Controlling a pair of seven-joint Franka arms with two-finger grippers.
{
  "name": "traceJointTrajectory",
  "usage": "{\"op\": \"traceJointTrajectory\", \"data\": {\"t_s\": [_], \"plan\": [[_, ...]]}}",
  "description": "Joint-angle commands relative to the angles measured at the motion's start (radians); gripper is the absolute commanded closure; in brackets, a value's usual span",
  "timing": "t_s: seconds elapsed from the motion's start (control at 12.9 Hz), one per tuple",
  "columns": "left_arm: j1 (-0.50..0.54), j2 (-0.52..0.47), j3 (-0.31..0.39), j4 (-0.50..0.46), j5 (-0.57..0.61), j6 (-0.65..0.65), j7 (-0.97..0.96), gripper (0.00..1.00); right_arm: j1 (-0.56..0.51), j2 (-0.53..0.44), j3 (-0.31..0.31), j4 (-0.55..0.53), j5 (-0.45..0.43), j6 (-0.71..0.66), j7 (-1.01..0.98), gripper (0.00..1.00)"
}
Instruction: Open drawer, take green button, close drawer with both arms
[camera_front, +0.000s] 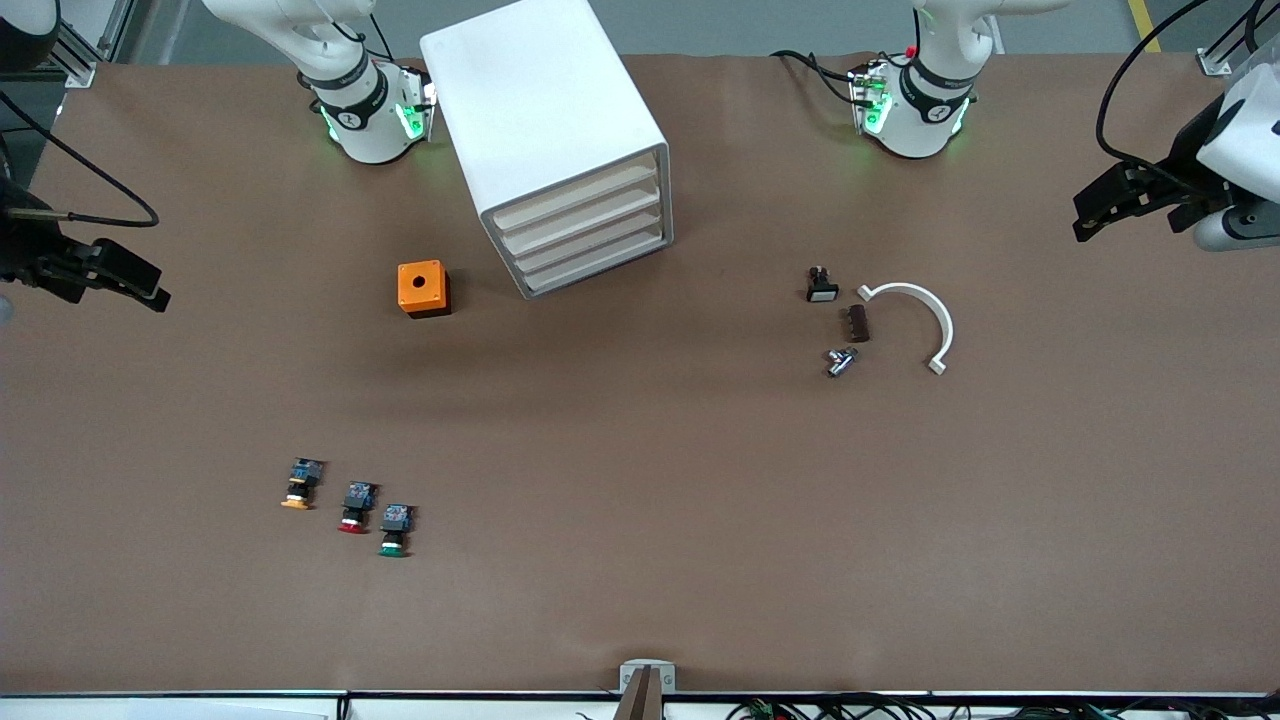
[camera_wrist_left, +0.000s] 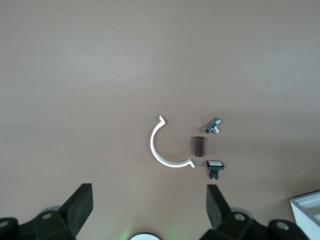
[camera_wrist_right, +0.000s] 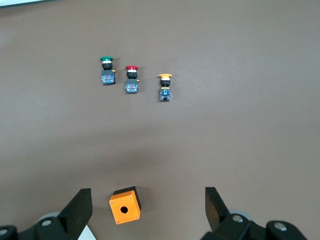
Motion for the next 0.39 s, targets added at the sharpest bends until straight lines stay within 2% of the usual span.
{"op": "traceJointTrajectory", "data": {"t_s": [0.0,0.31], "plan": [[0.001,0.008,0.007,0.027,0.009,-0.025,0.052,0.00,-0.020,-0.013,0.018,-0.005,-0.002,-0.007,-0.023,0.00],[0.003,0.003,0.013,0.027,0.008,-0.040,0.053,0.00,-0.011,-0.016,0.025,-0.005,-0.002,-0.008,-0.028,0.00]]}}
